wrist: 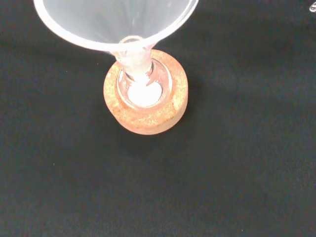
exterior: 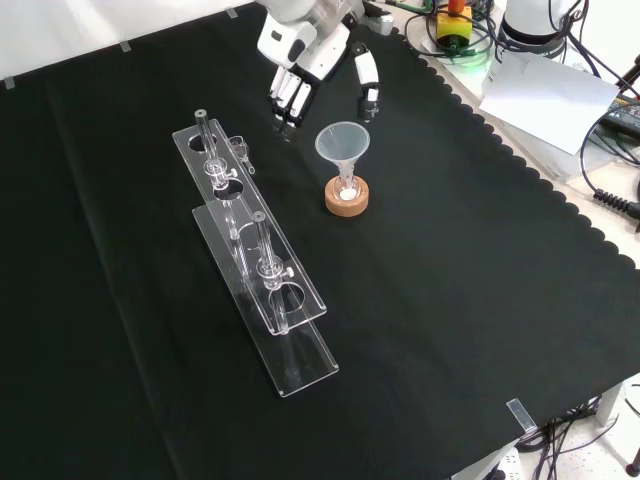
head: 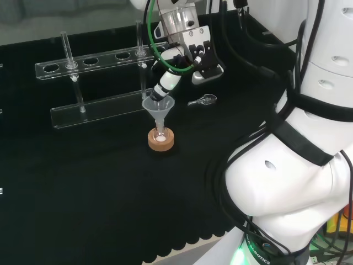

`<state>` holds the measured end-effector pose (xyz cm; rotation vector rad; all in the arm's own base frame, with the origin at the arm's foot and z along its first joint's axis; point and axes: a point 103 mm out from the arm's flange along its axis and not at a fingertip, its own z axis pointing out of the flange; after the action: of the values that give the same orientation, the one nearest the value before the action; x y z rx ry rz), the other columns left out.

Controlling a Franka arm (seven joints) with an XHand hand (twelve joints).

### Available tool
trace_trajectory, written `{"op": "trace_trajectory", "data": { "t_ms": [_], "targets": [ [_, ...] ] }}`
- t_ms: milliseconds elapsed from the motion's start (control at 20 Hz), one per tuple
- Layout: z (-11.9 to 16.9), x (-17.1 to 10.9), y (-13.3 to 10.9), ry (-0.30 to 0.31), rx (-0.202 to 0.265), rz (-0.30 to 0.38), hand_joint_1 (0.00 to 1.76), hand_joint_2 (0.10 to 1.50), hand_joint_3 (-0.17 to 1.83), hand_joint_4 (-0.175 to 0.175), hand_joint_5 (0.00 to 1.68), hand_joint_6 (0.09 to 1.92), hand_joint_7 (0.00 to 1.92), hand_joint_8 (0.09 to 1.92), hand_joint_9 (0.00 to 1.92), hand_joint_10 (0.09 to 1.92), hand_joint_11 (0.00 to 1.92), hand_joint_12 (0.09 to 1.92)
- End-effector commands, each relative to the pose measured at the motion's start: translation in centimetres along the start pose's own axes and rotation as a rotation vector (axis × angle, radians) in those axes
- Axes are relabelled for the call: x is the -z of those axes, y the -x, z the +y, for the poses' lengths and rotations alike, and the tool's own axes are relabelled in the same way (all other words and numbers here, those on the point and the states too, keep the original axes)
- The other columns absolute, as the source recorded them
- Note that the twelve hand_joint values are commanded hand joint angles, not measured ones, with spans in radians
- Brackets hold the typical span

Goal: Remove the funnel from the round-bottom flask.

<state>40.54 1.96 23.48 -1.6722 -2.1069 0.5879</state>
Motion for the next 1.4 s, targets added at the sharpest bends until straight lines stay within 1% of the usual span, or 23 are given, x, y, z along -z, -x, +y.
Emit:
{"op": "trace_trajectory", "data": {
  "t_ms": [50, 150, 250, 450, 650, 900, 1000, 1150, 1400],
  "targets": [
    [0.1, -0.3, -0.5, -0.006, 0.009, -0.051, 0.52, 0.68, 0.4, -0.026, 0.15, 0.09, 0.0, 0.66, 0.28, 0.75, 0.3, 1.51],
    [0.0, -0.4, -0.8, 0.002, 0.018, -0.055, 0.52, 0.68, 0.39, -0.026, 0.15, 0.09, 0.0, 0.66, 0.28, 0.75, 0.3, 1.51],
    [0.0, -0.4, -1.3, -0.013, 0.02, -0.075, 0.52, 0.68, 0.39, -0.026, 0.15, 0.09, 0.0, 0.65, 0.25, 0.75, 0.29, 1.5],
    [0.2, -0.6, -2.3, -0.03, 0.028, -0.114, 0.54, 0.69, 0.37, -0.026, 0.12, 0.09, 0.0, 0.52, 0.19, 0.76, 0.29, 1.5],
    [0.4, -0.9, -2.8, -0.049, 0.023, -0.143, 0.56, 0.69, 0.35, -0.026, 0.11, 0.09, 0.0, 0.47, 0.17, 0.78, 0.29, 1.5],
    [0.5, -1.6, -2.7, -0.057, 0.014, -0.174, 0.58, 0.7, 0.34, -0.026, 0.11, 0.09, 0.0, 0.45, 0.16, 0.78, 0.29, 1.51],
    [0.6, -1.8, -2.7, -0.069, 0.006, -0.196, 0.58, 0.7, 0.34, -0.026, 0.11, 0.09, 0.0, 0.44, 0.16, 0.79, 0.29, 1.51],
    [0.7, -2.1, -2.7, -0.07, -0.001, -0.224, 0.59, 0.7, 0.34, -0.026, 0.11, 0.09, 0.0, 0.43, 0.17, 0.79, 0.29, 1.51],
    [1.0, -2.7, -2.6, -0.084, -0.006, -0.251, 0.6, 0.7, 0.34, -0.026, 0.11, 0.09, 0.0, 0.43, 0.19, 0.8, 0.3, 1.51]
  ]
}}
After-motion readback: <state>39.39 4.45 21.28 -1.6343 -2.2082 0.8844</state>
